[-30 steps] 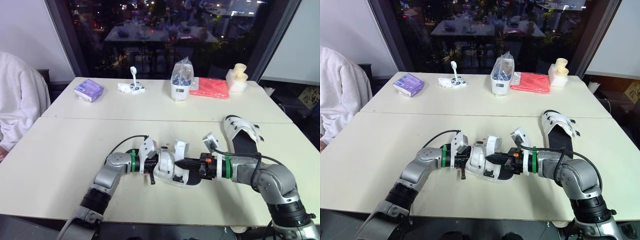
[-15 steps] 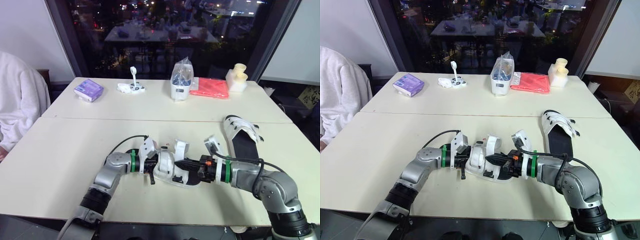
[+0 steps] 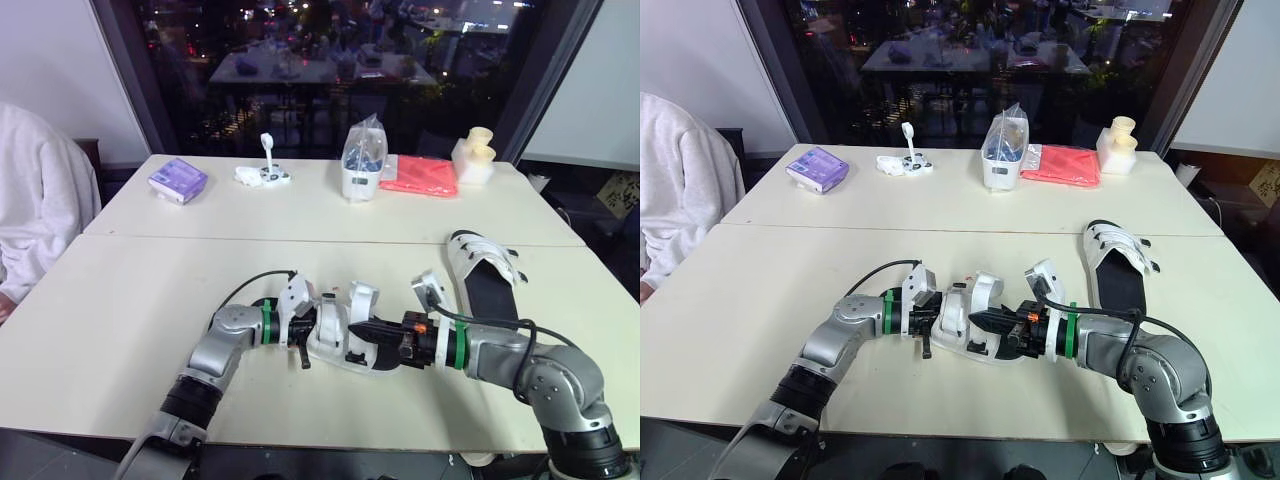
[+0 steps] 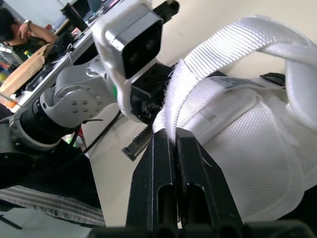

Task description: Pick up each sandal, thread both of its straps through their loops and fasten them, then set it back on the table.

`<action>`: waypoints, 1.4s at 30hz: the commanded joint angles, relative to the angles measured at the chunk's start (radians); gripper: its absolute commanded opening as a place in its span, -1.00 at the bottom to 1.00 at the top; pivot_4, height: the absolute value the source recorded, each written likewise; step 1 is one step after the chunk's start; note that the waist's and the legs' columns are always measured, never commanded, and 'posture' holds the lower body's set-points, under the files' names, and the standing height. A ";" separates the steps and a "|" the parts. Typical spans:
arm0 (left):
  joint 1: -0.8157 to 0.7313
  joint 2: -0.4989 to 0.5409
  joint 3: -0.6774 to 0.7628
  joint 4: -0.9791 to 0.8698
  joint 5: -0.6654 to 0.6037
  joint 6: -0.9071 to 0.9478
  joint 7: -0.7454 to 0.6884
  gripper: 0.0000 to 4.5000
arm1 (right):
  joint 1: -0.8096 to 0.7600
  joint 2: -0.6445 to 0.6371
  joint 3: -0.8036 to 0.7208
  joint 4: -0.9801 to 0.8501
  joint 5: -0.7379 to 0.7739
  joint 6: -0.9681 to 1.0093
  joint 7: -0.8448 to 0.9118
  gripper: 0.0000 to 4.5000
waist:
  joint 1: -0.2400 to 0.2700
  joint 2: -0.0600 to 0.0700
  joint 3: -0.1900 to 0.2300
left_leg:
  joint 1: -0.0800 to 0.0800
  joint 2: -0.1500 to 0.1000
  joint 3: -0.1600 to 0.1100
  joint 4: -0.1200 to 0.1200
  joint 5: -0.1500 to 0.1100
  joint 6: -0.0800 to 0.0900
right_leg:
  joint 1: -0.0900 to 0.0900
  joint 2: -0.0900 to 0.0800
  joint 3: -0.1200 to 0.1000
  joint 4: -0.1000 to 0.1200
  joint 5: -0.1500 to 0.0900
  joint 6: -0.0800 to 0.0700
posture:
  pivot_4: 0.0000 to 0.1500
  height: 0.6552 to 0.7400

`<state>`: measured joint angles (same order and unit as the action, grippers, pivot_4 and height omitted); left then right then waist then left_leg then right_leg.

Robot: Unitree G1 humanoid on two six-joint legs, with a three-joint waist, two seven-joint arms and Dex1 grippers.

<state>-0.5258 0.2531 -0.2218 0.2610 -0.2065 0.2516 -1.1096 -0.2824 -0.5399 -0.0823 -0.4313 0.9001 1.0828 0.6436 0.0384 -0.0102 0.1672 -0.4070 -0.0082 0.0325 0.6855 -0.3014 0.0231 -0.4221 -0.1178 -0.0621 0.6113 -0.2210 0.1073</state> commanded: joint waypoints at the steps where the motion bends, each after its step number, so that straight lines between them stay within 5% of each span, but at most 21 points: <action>1: 0.006 -0.011 -0.034 0.017 0.006 0.008 -0.002 -1.00 | 0.008 -0.008 0.016 -0.031 0.002 -0.014 0.002 -0.99 | 0.000 0.000 0.000 | 0.000 0.000 0.000 0.000 0.000 0.000 | 0.000 0.000 0.000 0.000 0.000 0.000 | 1.00 1.00; 36: 0.004 -0.010 -0.036 0.019 0.009 0.000 -0.004 -1.00 | 0.106 -0.079 0.137 -0.076 -0.120 -0.116 0.007 -0.99 | 0.002 0.000 0.000 | 0.001 0.000 0.000 0.000 0.000 0.000 | 0.001 0.000 0.000 0.001 0.000 0.000 | 1.00 1.00; 39: 0.007 -0.012 -0.036 0.017 0.009 0.001 -0.002 -1.00 | 0.115 -0.096 0.132 -0.080 -0.118 -0.122 0.021 -0.61 | 0.001 0.000 0.000 | 0.001 0.000 0.000 0.000 0.000 0.000 | 0.001 0.000 0.000 0.000 0.000 0.000 | 1.00 1.00; 42: 0.010 -0.012 -0.037 0.016 0.009 0.001 -0.002 -1.00 | 0.123 -0.142 0.088 -0.110 -0.097 -0.112 0.038 0.08 | 0.002 0.000 -0.001 | 0.001 0.000 0.000 0.001 0.000 0.000 | 0.002 0.000 0.000 0.000 0.000 0.000 | 1.00 1.00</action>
<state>-0.5271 0.2513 -0.2217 0.2668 -0.2057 0.2484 -1.1078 -0.1678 -0.6572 0.0454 -0.5136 0.7923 0.9586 0.6763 0.0405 -0.0101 0.1667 -0.4063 -0.0085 0.0320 0.6862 -0.3013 0.0231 -0.4204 -0.1174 -0.0621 0.6116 -0.2211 0.1073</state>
